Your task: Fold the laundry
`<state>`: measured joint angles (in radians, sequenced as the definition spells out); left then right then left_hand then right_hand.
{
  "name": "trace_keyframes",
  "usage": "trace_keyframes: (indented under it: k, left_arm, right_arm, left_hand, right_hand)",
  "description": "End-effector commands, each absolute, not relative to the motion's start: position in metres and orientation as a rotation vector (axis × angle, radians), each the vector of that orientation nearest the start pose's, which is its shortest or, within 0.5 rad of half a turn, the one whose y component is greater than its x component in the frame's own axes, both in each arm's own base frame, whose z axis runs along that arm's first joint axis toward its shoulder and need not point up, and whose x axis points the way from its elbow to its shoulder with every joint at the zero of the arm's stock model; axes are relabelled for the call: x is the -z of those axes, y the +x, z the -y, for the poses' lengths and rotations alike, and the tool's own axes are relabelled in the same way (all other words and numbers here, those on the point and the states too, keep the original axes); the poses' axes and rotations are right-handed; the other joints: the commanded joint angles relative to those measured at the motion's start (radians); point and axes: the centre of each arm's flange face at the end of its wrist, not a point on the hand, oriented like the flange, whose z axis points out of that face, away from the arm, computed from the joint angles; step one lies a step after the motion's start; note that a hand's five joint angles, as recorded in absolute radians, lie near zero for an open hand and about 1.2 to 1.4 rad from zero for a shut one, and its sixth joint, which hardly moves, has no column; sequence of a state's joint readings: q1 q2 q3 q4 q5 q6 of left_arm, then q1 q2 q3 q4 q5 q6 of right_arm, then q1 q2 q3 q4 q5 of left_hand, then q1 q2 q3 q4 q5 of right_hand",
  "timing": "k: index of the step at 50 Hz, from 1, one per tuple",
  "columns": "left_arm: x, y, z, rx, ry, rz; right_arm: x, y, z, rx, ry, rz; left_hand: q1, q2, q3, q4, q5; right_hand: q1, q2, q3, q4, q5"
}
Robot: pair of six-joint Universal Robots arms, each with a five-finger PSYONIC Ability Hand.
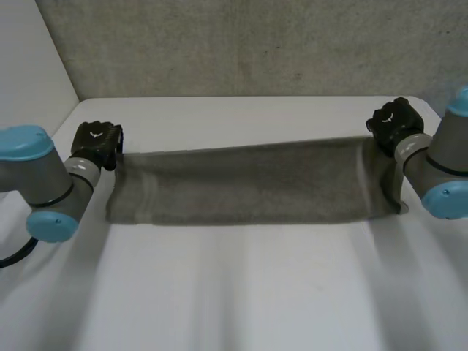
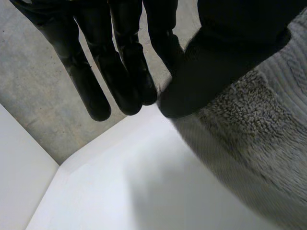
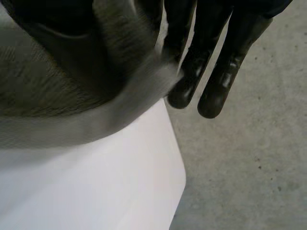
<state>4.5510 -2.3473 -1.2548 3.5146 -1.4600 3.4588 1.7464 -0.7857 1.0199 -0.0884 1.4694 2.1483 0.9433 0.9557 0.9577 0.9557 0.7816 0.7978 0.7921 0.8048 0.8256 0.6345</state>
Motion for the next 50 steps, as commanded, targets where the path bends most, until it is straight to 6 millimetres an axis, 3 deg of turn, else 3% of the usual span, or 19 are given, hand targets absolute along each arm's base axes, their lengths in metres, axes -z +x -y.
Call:
trace_keyframes:
  k: [1, 9, 14, 15, 17, 20, 28, 36, 44, 50]
  left_arm:
    - [-0.133, -0.216, 0.418, 2.104, 0.665, -2.205]
    - [-0.135, -0.215, 0.401, 2.069, 0.674, -2.247]
    - [-0.147, -0.209, 0.369, 2.039, 0.675, -2.286]
    - [-0.147, -0.209, 0.369, 2.039, 0.675, -2.287]
    - [-0.151, -0.207, 0.348, 2.021, 0.689, -2.310]
    - [-0.153, -0.205, 0.338, 2.018, 0.692, -2.313]
    - [-0.148, -0.208, 0.310, 2.095, 0.711, -2.254]
    - [-0.148, -0.209, 0.307, 2.118, 0.711, -2.236]
    - [-0.147, -0.208, 0.307, 2.121, 0.703, -2.246]
    - [-0.146, -0.208, 0.308, 2.122, 0.693, -2.254]
  right_arm:
    - [-0.162, 0.223, 0.430, 2.248, -1.636, -2.302]
    - [-0.166, 0.215, 0.422, 2.203, -1.459, -2.390]
    - [-0.178, 0.208, 0.388, 2.078, -1.278, -2.446]
    - [-0.178, 0.208, 0.388, 2.077, -1.277, -2.446]
    - [-0.179, 0.204, 0.367, 2.003, -1.263, -2.475]
    - [-0.178, 0.196, 0.351, 1.948, -1.261, -2.498]
    - [-0.179, 0.170, 0.335, 1.870, -1.115, -2.520]
    - [-0.167, 0.152, 0.335, 1.759, -0.901, -2.441]
    - [-0.140, 0.150, 0.349, 1.709, -0.883, -2.372]
    - [-0.134, 0.144, 0.357, 1.756, -0.876, -2.366]
  left_hand:
    - [-0.715, -0.727, -0.730, -0.727, -0.728]
    - [-0.769, -0.781, -0.783, -0.781, -0.782]
    - [-0.769, -0.781, -0.783, -0.781, -0.782]
    - [-0.769, -0.781, -0.783, -0.781, -0.782]
    - [-0.769, -0.781, -0.783, -0.781, -0.782]
    - [-0.769, -0.781, -0.783, -0.781, -0.782]
    - [-0.769, -0.781, -0.783, -0.781, -0.782]
    - [-0.769, -0.781, -0.783, -0.781, -0.782]
    - [-0.769, -0.781, -0.783, -0.781, -0.782]
    - [-0.769, -0.781, -0.783, -0.781, -0.782]
  right_hand:
    - [-0.623, -0.618, -0.630, -0.651, -0.635]
    - [-0.623, -0.618, -0.630, -0.651, -0.635]
    - [-0.623, -0.618, -0.630, -0.651, -0.635]
    - [-0.623, -0.618, -0.630, -0.651, -0.635]
    - [-0.623, -0.618, -0.630, -0.651, -0.635]
    - [-0.623, -0.618, -0.630, -0.651, -0.635]
    - [-0.567, -0.561, -0.574, -0.595, -0.578]
    - [-0.235, -0.229, -0.242, -0.262, -0.246]
    - [-0.193, -0.187, -0.200, -0.221, -0.204]
    - [-0.208, -0.202, -0.215, -0.236, -0.219]
